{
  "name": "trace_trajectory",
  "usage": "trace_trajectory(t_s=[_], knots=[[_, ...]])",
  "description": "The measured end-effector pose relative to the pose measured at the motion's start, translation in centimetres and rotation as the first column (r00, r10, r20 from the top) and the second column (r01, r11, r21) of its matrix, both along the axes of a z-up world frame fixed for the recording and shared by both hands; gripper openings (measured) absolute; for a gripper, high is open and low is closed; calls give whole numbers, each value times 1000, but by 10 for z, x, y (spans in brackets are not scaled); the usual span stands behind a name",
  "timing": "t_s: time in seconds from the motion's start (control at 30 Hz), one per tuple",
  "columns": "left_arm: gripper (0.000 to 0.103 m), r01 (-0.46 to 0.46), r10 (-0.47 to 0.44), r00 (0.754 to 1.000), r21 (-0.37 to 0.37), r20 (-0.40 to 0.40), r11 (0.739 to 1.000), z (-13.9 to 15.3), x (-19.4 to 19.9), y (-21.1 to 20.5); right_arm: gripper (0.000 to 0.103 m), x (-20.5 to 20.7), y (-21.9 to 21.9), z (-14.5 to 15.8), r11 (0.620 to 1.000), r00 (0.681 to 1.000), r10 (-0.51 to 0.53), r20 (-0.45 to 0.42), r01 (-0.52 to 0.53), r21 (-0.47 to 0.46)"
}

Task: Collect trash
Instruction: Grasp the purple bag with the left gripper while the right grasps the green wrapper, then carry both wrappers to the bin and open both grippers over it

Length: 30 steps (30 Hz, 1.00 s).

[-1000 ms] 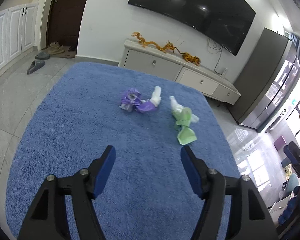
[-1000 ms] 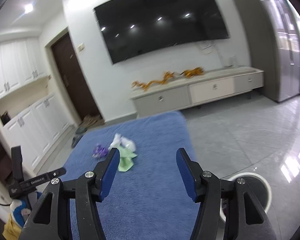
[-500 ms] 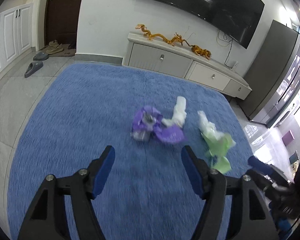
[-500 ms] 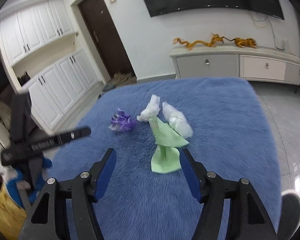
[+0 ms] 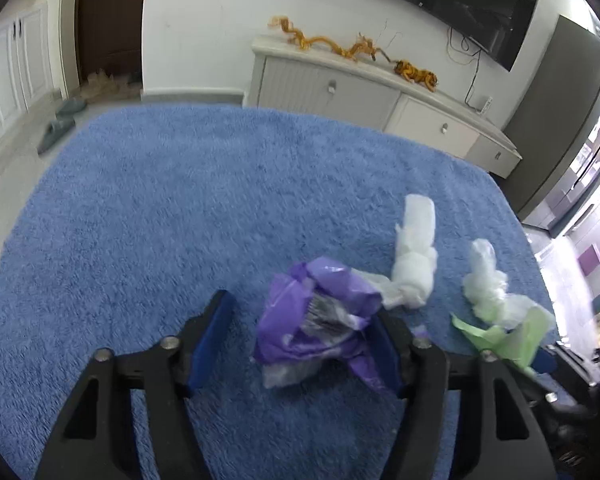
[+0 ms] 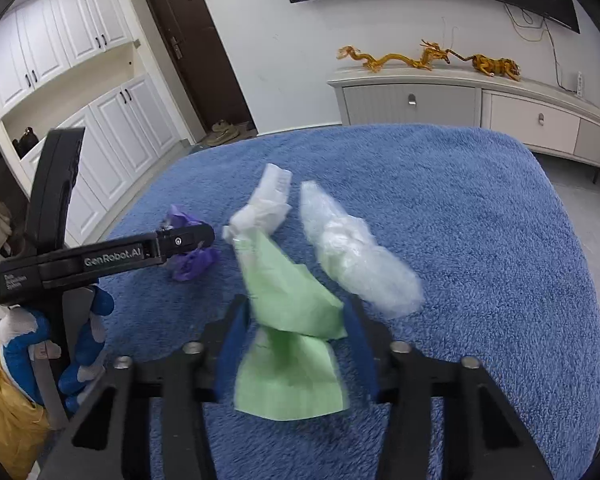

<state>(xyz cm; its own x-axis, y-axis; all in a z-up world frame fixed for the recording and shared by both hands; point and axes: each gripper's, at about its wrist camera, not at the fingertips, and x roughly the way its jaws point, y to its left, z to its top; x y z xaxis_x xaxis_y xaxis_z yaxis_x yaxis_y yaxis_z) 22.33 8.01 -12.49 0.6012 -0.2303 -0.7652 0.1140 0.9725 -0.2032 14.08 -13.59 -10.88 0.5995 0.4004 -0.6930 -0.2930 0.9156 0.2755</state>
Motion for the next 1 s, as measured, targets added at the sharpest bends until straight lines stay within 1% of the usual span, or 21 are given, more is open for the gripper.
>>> trace_trajectory(t_s=[0.03, 0.1, 0.2, 0.33, 0.47, 0.57, 0.8, 1.0], knots=[[54, 4, -5, 1000, 4, 4, 1000, 0, -2, -1, 42, 0, -3, 0, 1000, 1000, -3, 1, 3, 15], [44, 17, -17, 1000, -10, 3, 1000, 1, -7, 1, 37, -3, -5, 2, 1000, 1000, -5, 11, 5, 17], [41, 20, -20, 1000, -20, 3, 1000, 4, -20, 6, 35, -12, -3, 5, 1000, 1000, 5, 19, -5, 8], [41, 24, -24, 1000, -35, -4, 999, 8, -47, 13, 34, -33, -5, 10, 999, 1000, 12, 10, -13, 42], [41, 26, -26, 1000, -44, -5, 999, 15, -76, 20, 34, -57, -7, 23, 998, 1000, 15, 19, -16, 64], [41, 34, -33, 999, -55, 18, 998, 30, -96, 26, 33, -74, -13, 39, 996, 999, 3, 42, -7, 88], [41, 51, -44, 993, -63, 107, 997, 78, -141, 28, 34, -119, -26, 83, 992, 992, -36, 124, 21, 123], [41, 63, -54, 988, -59, 143, 996, 106, -173, 22, 33, -161, -39, 111, 987, 978, -80, 192, 50, 154]])
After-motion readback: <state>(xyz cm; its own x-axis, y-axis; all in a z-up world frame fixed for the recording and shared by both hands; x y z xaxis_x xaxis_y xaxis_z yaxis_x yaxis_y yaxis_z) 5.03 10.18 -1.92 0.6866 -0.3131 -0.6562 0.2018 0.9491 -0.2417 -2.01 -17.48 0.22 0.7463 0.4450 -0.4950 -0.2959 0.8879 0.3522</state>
